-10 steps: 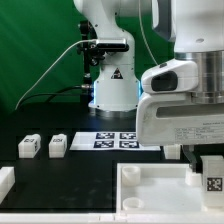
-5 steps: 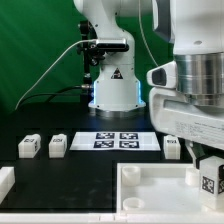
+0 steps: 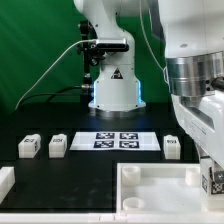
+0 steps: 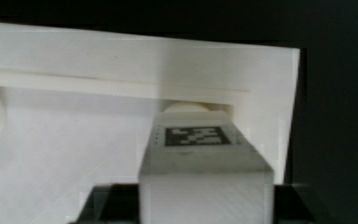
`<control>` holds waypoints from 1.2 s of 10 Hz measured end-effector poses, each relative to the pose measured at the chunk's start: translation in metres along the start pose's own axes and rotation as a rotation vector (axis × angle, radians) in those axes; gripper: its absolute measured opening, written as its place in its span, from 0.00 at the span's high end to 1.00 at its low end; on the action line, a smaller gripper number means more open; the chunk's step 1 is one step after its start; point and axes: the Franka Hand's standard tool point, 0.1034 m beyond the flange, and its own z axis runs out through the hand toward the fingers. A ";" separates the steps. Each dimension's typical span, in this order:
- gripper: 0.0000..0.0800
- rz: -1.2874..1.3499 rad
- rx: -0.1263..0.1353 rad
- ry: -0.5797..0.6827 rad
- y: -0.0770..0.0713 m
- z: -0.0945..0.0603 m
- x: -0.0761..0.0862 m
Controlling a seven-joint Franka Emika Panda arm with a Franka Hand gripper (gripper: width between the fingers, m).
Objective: Assemble one leg
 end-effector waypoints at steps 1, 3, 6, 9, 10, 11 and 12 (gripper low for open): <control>0.43 -0.067 -0.002 0.005 0.001 0.001 -0.002; 0.27 -0.379 -0.015 0.019 0.004 0.004 -0.009; 0.19 -0.744 -0.025 0.024 0.005 0.005 -0.009; 0.19 -1.237 -0.065 0.061 -0.003 0.001 -0.004; 0.34 -1.244 -0.068 0.059 -0.002 0.002 -0.002; 0.34 -1.221 -0.066 0.060 -0.002 0.002 -0.002; 0.56 -1.212 -0.066 0.059 -0.002 0.002 -0.002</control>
Offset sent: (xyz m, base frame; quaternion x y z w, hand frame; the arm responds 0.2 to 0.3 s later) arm -0.0085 0.0154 0.0031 -0.0190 0.0123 -0.4321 0.9015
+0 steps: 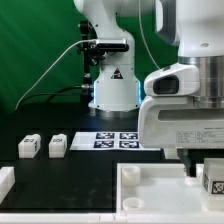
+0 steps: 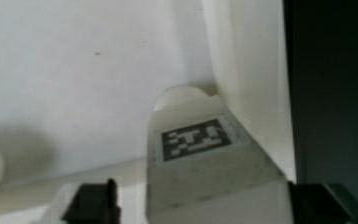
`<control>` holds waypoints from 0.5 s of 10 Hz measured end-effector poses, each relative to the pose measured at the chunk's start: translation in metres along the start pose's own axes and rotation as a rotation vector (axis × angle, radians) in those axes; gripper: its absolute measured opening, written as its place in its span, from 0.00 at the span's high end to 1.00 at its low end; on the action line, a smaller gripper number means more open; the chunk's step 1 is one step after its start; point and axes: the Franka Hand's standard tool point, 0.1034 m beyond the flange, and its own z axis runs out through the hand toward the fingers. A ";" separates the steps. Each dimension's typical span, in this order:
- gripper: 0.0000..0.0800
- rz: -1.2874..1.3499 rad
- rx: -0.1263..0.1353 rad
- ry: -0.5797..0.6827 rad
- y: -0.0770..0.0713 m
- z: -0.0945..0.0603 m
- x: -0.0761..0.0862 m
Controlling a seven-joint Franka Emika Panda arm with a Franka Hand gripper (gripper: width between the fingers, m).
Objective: Assemble one leg
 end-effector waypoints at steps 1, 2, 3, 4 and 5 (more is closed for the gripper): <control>0.56 0.118 0.001 -0.001 0.000 0.000 0.000; 0.64 0.231 0.001 -0.001 0.000 0.000 0.000; 0.64 0.315 0.002 -0.001 0.001 0.000 0.000; 0.64 0.470 0.011 -0.010 0.002 0.001 0.001; 0.64 0.740 0.023 -0.020 0.003 0.001 0.001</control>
Offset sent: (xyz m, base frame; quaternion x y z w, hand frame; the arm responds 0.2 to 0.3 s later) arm 0.0213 -0.0156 -0.0020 -0.0024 0.0017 0.3014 0.9535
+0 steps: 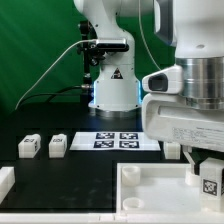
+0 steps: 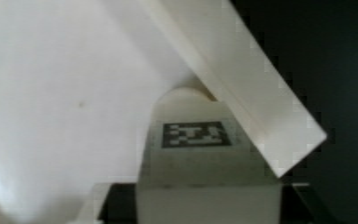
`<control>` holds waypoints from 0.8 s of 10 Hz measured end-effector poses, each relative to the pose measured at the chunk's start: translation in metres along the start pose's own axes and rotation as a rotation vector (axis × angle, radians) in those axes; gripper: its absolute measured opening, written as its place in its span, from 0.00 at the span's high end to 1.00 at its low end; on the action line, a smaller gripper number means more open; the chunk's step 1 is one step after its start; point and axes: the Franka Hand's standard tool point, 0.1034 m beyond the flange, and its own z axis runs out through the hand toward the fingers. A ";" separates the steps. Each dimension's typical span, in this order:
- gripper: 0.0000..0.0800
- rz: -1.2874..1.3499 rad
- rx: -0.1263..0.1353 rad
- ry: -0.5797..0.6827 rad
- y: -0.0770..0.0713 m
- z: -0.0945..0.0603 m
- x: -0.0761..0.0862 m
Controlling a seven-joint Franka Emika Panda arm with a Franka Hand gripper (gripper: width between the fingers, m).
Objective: Assemble one leg
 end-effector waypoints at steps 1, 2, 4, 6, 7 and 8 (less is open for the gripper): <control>0.64 0.232 0.004 -0.007 0.000 0.000 -0.001; 0.64 0.385 0.002 -0.012 0.000 0.000 -0.002; 0.63 0.624 0.011 -0.039 -0.001 0.001 -0.003; 0.52 0.597 0.010 -0.039 -0.001 0.001 -0.003; 0.34 0.552 0.011 -0.038 -0.001 0.001 -0.003; 0.24 0.479 0.008 -0.031 -0.001 0.001 -0.005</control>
Offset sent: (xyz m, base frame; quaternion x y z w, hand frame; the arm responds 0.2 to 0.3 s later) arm 0.0069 0.0076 -0.0025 0.0224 -0.0324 0.3383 0.9402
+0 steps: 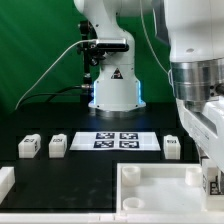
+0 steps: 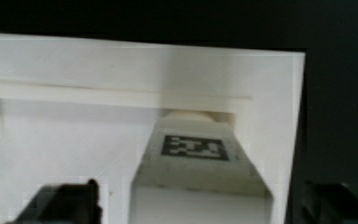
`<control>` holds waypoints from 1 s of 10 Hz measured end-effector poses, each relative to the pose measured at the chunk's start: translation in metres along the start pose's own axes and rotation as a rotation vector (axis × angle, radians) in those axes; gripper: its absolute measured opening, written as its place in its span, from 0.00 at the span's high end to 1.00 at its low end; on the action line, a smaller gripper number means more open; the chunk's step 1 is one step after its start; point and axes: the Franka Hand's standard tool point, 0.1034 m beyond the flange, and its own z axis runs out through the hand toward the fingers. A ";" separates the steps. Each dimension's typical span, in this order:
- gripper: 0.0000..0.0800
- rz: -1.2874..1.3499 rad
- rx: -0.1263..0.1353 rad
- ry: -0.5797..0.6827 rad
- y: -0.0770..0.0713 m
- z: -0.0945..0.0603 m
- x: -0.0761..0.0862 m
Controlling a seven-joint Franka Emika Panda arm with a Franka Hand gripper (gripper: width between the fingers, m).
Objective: Assemble one leg
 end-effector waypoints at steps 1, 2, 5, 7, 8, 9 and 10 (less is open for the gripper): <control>0.24 -0.159 -0.007 0.012 0.001 0.000 -0.005; 0.20 -0.423 -0.032 0.021 0.004 0.001 -0.008; 0.19 -0.788 -0.048 0.018 0.005 0.001 -0.007; 0.19 -1.125 -0.071 0.036 0.003 0.001 -0.005; 0.19 -1.307 -0.084 0.052 0.000 -0.002 -0.006; 0.19 -1.406 -0.085 0.050 -0.001 -0.003 -0.006; 0.19 -1.407 -0.083 0.048 -0.001 -0.003 -0.005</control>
Offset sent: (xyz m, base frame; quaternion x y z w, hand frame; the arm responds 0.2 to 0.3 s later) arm 0.0000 0.0000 0.0000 0.0000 0.0000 -0.1790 0.9838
